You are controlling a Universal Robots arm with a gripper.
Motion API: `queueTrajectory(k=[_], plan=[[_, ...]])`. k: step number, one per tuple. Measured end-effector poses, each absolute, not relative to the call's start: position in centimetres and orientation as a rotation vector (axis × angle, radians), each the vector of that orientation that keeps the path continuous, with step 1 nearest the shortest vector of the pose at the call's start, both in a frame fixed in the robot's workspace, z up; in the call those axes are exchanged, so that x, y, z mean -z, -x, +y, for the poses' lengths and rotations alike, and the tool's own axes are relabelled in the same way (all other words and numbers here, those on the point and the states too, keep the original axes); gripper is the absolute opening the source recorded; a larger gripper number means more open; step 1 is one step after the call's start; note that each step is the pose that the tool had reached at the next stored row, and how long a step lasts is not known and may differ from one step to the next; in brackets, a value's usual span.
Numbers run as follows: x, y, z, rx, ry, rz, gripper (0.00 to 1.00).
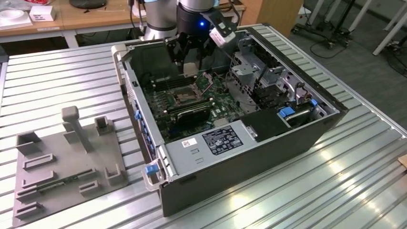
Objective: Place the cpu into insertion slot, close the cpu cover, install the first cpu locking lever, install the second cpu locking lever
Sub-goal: 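Place the cpu into insertion slot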
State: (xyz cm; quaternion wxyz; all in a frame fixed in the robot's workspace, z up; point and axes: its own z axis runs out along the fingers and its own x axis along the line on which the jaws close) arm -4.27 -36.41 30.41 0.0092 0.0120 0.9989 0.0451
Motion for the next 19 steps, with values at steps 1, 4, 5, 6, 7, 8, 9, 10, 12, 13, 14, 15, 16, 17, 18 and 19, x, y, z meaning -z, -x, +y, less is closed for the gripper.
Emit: queueTrajectory(k=[1,4,5,6,7,8,9,10,12,13,14,15,16,17,18,19], plan=[[-30.32,4.32,-36.42,-0.141,-0.037,3.120,0.54],[-30.23,4.44,-36.42,-0.140,-0.038,3.119,0.54],[-30.23,4.44,-36.42,-0.140,-0.037,3.119,0.54],[-30.22,4.46,-36.42,-0.141,-0.037,3.119,0.54],[-30.22,4.48,-36.41,-0.141,-0.037,3.119,0.54],[-30.22,4.48,-36.41,-0.141,-0.037,3.119,0.54],[-30.22,4.48,-36.41,-0.141,-0.037,3.119,0.54],[-30.22,4.48,-36.41,-0.141,-0.037,3.119,0.54],[-30.22,4.48,-36.42,-0.141,-0.037,3.119,0.54],[-30.19,4.49,-36.42,-0.141,-0.037,3.119,0.54],[-30.14,4.50,-36.42,-0.141,-0.037,3.119,0.54],[-30.08,4.52,-36.42,-0.141,-0.038,3.119,0.54],[-30.01,4.55,-36.41,-0.141,-0.038,3.119,0.54],[-29.92,4.58,-36.42,-0.141,-0.037,3.119,0.54],[-29.83,4.62,-36.41,-0.141,-0.037,3.119,0.54],[-29.73,4.68,-36.41,-0.141,-0.037,3.119,0.54]])
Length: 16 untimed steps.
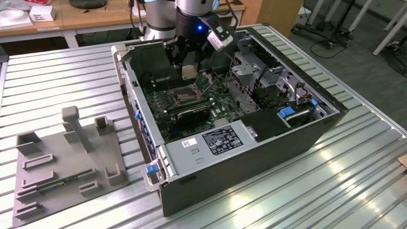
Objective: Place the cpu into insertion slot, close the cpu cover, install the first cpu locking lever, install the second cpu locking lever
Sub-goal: 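Place the cpu into insertion slot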
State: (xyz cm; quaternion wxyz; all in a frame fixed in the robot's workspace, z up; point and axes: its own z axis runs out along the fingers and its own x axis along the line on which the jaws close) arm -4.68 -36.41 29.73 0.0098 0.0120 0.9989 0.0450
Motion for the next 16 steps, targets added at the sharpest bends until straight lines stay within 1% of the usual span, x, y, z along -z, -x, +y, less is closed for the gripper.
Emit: queueTrajectory(k=[16], plan=[[-28.72,4.95,-36.42,-0.141,-0.038,3.117,0.54]])
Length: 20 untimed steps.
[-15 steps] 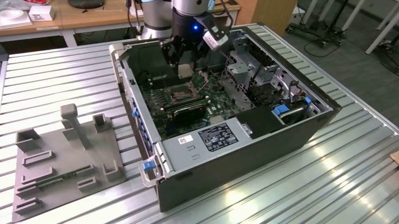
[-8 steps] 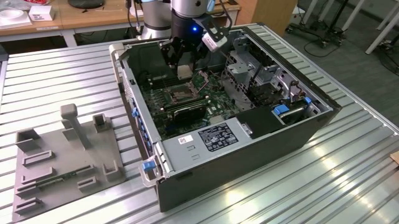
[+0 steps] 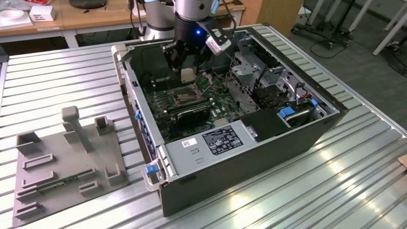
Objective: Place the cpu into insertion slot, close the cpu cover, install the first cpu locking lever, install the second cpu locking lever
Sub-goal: 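Place the cpu into insertion slot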
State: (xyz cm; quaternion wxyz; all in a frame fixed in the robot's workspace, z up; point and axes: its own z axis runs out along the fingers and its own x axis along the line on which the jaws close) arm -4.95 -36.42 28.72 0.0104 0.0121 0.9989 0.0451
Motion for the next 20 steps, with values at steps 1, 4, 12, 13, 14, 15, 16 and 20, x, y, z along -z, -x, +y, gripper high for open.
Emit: queueTrajectory(k=[1,4,12,13,14,15,16,20], plan=[[-28.63,4.96,-36.41,-0.141,-0.038,3.117,0.54],[-28.62,4.99,-36.42,-0.140,-0.038,3.116,0.54],[-28.61,4.99,-36.41,-0.141,-0.037,3.116,0.54],[-28.61,4.99,-36.42,-0.141,-0.037,3.116,0.54],[-28.61,4.99,-36.42,-0.141,-0.037,3.116,0.54],[-28.61,4.99,-36.42,-0.141,-0.037,3.116,0.54],[-28.61,4.99,-36.42,-0.141,-0.037,3.116,0.54],[-28.24,5.00,-36.42,-0.141,-0.037,3.115,0.54]])
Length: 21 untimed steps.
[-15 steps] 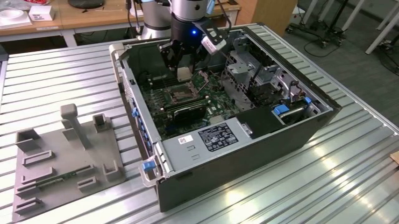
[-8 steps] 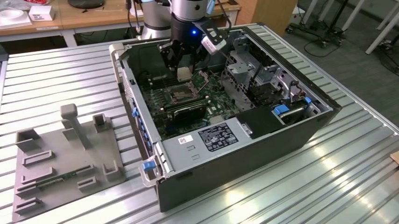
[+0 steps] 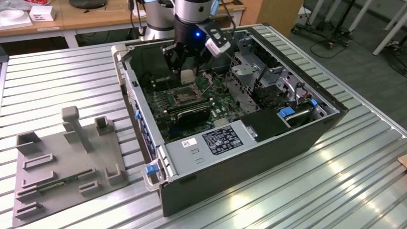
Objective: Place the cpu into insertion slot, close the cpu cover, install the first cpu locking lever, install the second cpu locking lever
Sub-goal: 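Place the cpu into insertion slot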
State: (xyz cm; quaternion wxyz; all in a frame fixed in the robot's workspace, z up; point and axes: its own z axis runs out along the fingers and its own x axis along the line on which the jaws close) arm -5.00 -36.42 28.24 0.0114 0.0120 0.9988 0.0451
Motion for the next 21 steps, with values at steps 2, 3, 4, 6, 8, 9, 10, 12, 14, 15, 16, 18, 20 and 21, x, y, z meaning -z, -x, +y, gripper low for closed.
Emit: queueTrajectory(k=[2,3,4,6,8,9,10,12,14,15,16,18,20,21], plan=[[-28.0,5.0,-36.4,-0.141,-0.037,3.115,0.54],[-27.9,5.0,-36.4,-0.141,-0.038,3.115,0.54],[-27.8,5.0,-36.4,-0.141,-0.037,3.115,0.54],[-27.6,5.0,-36.4,-0.141,-0.037,3.116,0.54],[-27.3,5.0,-36.4,-0.141,-0.037,3.116,0.54],[-27.2,5.0,-36.4,-0.141,-0.038,3.115,0.54],[-27.1,5.0,-36.4,-0.141,-0.037,3.115,0.54],[-27.1,5.0,-36.4,-0.140,-0.037,3.116,0.54],[-27.1,5.0,-36.4,-0.140,-0.037,3.115,0.54],[-27.1,5.0,-36.4,-0.141,-0.037,3.115,0.54],[-27.1,5.0,-36.4,-0.141,-0.038,3.115,0.54],[-27.1,5.0,-36.3,-0.141,-0.038,3.115,0.54],[-27.0,5.0,-36.2,-0.141,-0.039,3.115,0.54],[-27.0,5.0,-36.2,-0.141,-0.040,3.115,0.54]])
